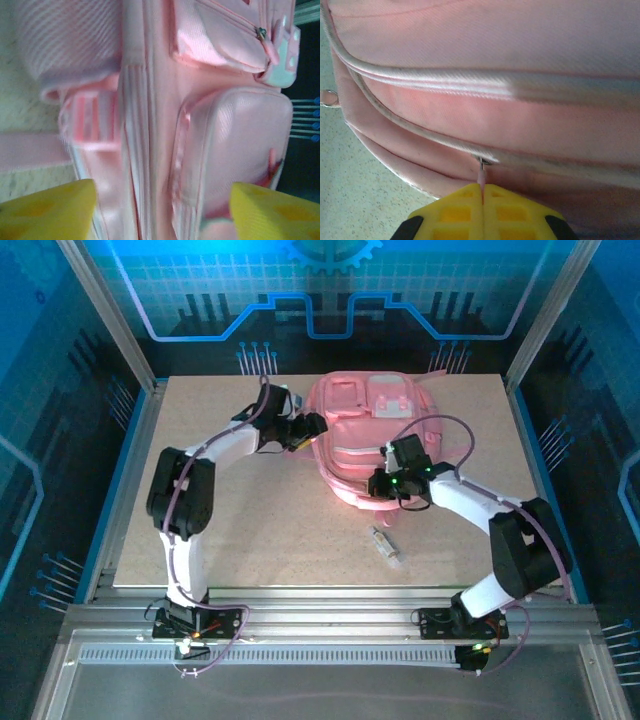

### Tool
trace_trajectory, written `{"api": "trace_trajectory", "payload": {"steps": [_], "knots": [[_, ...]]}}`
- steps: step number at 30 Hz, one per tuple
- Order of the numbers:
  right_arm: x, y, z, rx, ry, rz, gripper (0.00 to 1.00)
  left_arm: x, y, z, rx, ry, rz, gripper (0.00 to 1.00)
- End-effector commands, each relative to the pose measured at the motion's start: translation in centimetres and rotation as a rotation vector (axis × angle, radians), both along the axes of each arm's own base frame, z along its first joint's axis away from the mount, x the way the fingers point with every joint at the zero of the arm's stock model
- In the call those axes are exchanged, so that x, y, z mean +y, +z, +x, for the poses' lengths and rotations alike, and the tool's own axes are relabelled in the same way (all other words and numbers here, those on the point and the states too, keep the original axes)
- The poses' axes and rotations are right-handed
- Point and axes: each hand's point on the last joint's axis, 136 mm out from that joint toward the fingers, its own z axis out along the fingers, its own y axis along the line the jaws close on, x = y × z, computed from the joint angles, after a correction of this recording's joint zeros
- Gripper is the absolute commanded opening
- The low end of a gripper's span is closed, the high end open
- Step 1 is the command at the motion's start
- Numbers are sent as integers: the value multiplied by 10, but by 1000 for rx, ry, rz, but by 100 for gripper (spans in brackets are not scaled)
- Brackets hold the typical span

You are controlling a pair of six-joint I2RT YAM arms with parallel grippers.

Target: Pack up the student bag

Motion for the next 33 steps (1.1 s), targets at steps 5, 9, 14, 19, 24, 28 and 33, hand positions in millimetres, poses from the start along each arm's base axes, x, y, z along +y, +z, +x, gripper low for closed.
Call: {"api": "trace_trajectory", "payload": {"steps": [5, 9, 14, 19, 24, 28, 33], "knots": [[53, 11, 8, 32, 40, 128, 0, 18, 16, -50, -4, 171, -121, 76], [68, 16, 11, 29, 52, 146, 0, 9, -1, -70, 31, 238, -170, 76], [79, 24, 3, 35, 79, 190, 0, -10, -19, -68, 59, 263, -201, 76], [63, 23, -13, 39, 67, 131, 0, -23, -34, -51, 58, 279, -226, 50], [17, 7, -34, 42, 41, -62, 0, -24, -29, -45, 21, 257, -203, 0], [-23, -1, -47, 53, 0, -122, 0, -22, -21, -47, -2, 237, -171, 0], [-69, 2, -49, 20, -60, -198, 0, -19, -11, -48, -20, 209, -152, 0]]}}
